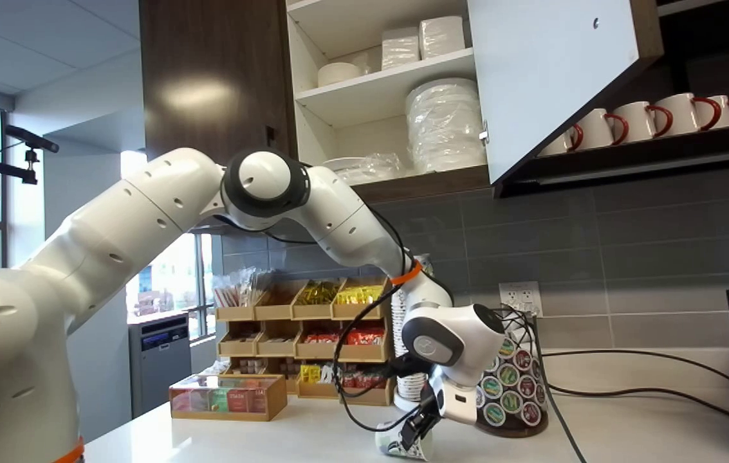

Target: Put the cup upright in the cabinet

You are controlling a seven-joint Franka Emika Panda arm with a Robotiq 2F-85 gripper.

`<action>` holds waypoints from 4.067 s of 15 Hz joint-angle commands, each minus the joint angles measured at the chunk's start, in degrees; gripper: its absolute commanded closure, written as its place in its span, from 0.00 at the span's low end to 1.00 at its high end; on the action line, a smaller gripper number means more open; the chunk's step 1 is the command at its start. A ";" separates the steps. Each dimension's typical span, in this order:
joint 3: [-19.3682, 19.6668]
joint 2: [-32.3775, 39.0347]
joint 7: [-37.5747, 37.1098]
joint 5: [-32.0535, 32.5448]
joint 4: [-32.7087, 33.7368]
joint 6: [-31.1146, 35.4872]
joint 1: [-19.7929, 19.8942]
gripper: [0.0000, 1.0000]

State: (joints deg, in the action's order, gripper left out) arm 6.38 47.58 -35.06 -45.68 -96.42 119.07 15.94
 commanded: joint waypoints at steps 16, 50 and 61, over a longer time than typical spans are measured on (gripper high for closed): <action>0.50 -22.65 23.73 0.15 -22.55 32.12 -8.88 0.99; -3.27 -64.04 26.85 46.75 -28.07 13.06 -12.57 0.99; -3.93 -65.24 28.22 46.25 -23.47 11.04 -13.06 0.99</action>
State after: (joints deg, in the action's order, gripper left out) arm 2.83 -17.13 -8.49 0.75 -121.65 129.92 2.84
